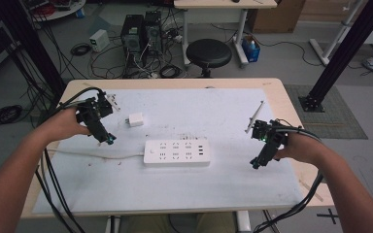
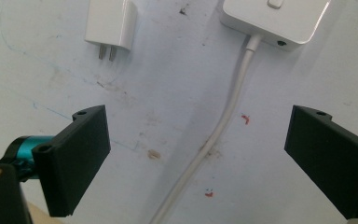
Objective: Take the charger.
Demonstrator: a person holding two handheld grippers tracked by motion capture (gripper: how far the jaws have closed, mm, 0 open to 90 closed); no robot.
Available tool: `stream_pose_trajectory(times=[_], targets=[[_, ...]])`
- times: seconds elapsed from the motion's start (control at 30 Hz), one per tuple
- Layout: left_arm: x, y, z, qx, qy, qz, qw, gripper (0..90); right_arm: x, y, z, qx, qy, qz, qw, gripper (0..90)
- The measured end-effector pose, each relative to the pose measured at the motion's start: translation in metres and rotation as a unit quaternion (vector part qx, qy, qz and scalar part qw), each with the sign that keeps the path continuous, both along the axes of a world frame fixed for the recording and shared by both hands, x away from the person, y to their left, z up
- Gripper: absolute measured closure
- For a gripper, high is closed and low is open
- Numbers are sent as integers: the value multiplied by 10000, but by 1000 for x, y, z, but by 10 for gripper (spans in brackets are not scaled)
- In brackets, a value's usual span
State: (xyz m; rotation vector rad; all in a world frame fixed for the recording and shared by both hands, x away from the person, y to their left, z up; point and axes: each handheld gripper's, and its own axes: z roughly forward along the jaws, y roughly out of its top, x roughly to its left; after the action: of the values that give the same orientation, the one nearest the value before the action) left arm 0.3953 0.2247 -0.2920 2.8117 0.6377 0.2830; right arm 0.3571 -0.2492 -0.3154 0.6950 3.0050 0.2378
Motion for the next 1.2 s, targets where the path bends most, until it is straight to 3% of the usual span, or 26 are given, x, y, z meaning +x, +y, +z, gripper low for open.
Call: stream_pose_trajectory(times=[0.27,0.47,0.57,0.7,0.8,0.87,1.2], targets=[[6,1,4,-46,-9,36,10000,66,-3,6,1,17,-174,36,9998,7],[24,2,8,-211,-201,89,9995,66,-4,13,4,44,-236,-28,9997,7],[28,-2,6,-308,-384,14,9988,66,-6,17,4,147,-32,-63,9999,7],[39,-4,1,-404,-508,-45,9979,66,-8,20,2,70,-14,14,10000,7],[53,-2,-6,-501,-549,19,9972,66,-8,23,0,42,-50,8,10000,7],[62,-1,-13,-503,-518,46,9974,66,-7,23,0,82,42,29,10000,7],[103,2,-55,-426,-143,125,9989,66,-7,23,-4,130,29,-159,9998,7]])
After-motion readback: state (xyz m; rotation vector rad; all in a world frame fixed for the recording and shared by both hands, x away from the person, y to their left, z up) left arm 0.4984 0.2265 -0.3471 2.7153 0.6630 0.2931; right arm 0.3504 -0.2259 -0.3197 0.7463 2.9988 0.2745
